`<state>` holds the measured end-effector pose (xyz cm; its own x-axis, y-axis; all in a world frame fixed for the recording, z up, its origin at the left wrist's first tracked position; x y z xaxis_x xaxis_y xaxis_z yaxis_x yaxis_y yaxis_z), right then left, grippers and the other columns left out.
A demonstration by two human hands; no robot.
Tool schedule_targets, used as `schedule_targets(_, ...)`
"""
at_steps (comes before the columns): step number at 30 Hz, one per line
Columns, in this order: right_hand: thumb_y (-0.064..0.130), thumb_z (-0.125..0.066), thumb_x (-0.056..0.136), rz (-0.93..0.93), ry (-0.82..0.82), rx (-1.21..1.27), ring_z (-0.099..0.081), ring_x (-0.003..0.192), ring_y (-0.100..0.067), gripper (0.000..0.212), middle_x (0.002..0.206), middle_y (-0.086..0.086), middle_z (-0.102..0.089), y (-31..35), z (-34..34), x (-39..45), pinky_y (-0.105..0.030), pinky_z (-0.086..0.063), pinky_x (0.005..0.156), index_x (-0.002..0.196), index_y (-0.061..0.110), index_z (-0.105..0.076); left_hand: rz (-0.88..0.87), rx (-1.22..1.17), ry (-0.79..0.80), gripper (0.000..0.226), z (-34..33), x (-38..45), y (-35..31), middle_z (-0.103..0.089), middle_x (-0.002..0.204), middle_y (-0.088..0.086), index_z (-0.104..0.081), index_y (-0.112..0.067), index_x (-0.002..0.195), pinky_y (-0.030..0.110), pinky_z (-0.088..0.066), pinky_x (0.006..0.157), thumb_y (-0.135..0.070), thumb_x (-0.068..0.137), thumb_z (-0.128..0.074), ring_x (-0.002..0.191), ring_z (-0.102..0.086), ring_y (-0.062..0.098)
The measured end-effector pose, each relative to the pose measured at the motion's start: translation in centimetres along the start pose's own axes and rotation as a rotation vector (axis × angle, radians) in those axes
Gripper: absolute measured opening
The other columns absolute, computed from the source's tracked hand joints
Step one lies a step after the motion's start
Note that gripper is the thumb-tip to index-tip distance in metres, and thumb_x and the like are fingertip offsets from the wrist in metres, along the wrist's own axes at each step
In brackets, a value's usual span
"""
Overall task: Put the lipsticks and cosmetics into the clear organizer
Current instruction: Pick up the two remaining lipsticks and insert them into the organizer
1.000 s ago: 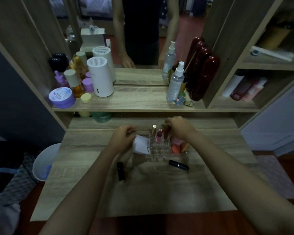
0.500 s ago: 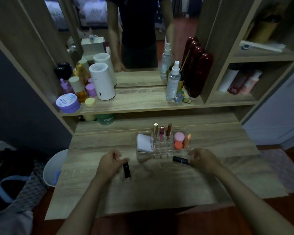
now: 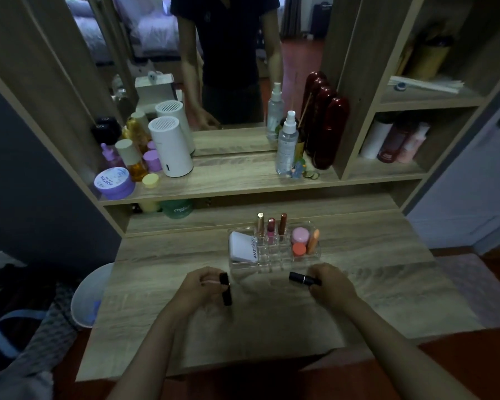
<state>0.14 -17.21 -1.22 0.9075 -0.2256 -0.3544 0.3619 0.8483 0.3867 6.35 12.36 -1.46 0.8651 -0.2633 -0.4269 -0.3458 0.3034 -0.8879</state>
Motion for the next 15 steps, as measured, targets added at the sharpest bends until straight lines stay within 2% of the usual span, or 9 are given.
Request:
schedule_targets(4, 0.011, -0.059, 0.078, 0.043, 0.013, 0.005, -0.06, 0.096, -0.025, 0.018, 0.094, -0.004, -0.058, -0.2, 0.9, -0.2, -0.024, -0.035, 0.069, 0.076, 0.027, -0.049, -0.052, -0.214, 0.061, 0.032, -1.2, -0.3, -1.3, -0.07, 0.077, 0.004, -0.062, -0.008, 0.082, 0.012, -0.055, 0.055, 0.023, 0.074, -0.059, 0.064, -0.07, 0.001)
schedule_targets(8, 0.009, -0.062, 0.078, 0.054, -0.022, 0.057, -0.056, 0.083, -0.019, 0.015, 0.097, -0.006, -0.065, -0.2, 1.9, -0.3, -0.025, -0.039, 0.069, 0.085, 0.022, -0.066, -0.013, -0.611, 0.143, 0.027, -2.8, 0.2, -2.2, -0.076, 0.084, 0.007, -0.064, -0.005, 0.096, 0.022, -0.06, 0.062, 0.013, 0.083, -0.049, 0.075, -0.074, 0.015)
schedule_targets(10, 0.005, -0.063, 0.078, 0.056, -0.037, 0.087, -0.062, 0.088, -0.021, 0.021, 0.102, -0.008, -0.07, -0.3, 2.4, -0.3, -0.023, -0.041, 0.07, 0.095, 0.015, -0.073, -0.003, -0.701, 0.175, 0.029, -3.1, 0.4, -2.9, -0.073, 0.09, 0.008, -0.065, -0.008, 0.107, 0.027, -0.061, 0.065, 0.004, 0.086, -0.047, 0.081, -0.072, 0.019)
schedule_targets(13, 0.008, -0.067, 0.08, 0.096, -0.049, 0.104, -0.067, 0.092, -0.021, 0.019, 0.101, -0.009, -0.074, -0.2, 3.9, -0.6, -0.025, -0.044, 0.07, 0.097, 0.011, -0.075, -0.019, -0.589, 0.241, 0.034, -3.4, 0.9, -4.3, -0.074, 0.093, 0.002, -0.065, -0.021, 0.115, 0.029, -0.059, 0.064, -0.005, 0.091, -0.046, 0.083, -0.07, 0.017)
schedule_targets(15, 0.011, -0.069, 0.082, 0.13, -0.068, 0.126, -0.067, 0.09, -0.02, 0.017, 0.099, -0.008, -0.075, 0.1, 5.2, -0.9, -0.027, -0.048, 0.074, 0.098, 0.011, -0.075, -0.061, -0.31, 0.204, 0.031, -3.4, 1.3, -5.5, -0.074, 0.092, -0.004, -0.067, -0.032, 0.108, 0.022, -0.056, 0.057, -0.013, 0.094, -0.047, 0.073, -0.07, 0.006)
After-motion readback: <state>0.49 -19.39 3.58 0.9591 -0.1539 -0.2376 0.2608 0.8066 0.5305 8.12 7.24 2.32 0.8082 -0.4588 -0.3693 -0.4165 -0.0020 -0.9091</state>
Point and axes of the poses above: each hand's wrist, its own x-axis towards the middle knuckle, its own z-axis out of the back of the hand, y = z × x, the point moved 1 cm from there along x, towards the middle knuckle
